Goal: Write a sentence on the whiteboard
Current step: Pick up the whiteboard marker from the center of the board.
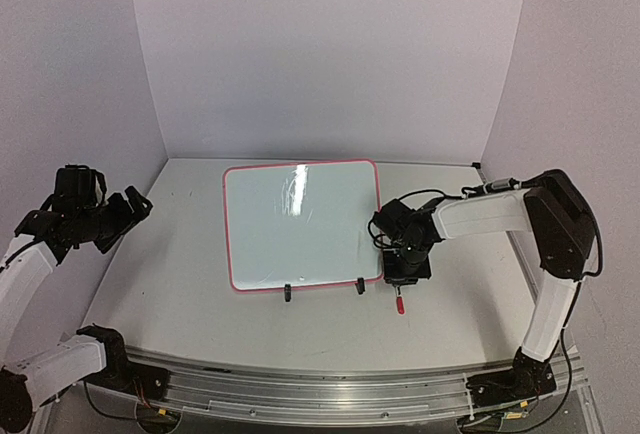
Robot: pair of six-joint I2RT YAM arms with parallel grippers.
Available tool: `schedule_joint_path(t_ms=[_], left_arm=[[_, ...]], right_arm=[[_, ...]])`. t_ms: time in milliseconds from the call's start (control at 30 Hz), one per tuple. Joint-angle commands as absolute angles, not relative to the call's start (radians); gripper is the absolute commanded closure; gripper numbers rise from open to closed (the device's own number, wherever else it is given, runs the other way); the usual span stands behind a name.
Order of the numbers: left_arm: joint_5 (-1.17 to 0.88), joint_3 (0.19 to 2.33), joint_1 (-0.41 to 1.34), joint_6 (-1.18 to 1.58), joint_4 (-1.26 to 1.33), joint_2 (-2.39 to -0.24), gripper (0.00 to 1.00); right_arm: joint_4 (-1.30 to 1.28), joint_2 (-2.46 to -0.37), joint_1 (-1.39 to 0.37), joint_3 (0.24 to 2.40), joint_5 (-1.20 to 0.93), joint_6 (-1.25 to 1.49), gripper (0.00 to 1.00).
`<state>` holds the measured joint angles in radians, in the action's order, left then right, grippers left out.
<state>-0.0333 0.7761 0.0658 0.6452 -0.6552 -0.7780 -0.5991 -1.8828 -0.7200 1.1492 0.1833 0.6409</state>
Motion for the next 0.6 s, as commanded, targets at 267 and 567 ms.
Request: schedule_joint_path(t_ms=[267, 567], left_arm=[[-0.055, 0.805, 0.065, 0.653, -0.668, -0.764, 0.00], [-0.242, 0.834, 0.066, 0.652, -0.604, -0.753, 0.00]], right_arm=[[-0.601, -1.731, -0.734, 1.100, 0.251, 0.653, 1.00], [-0.599, -1.428, -0.735, 0.998, 0.227, 0.669, 1.00]])
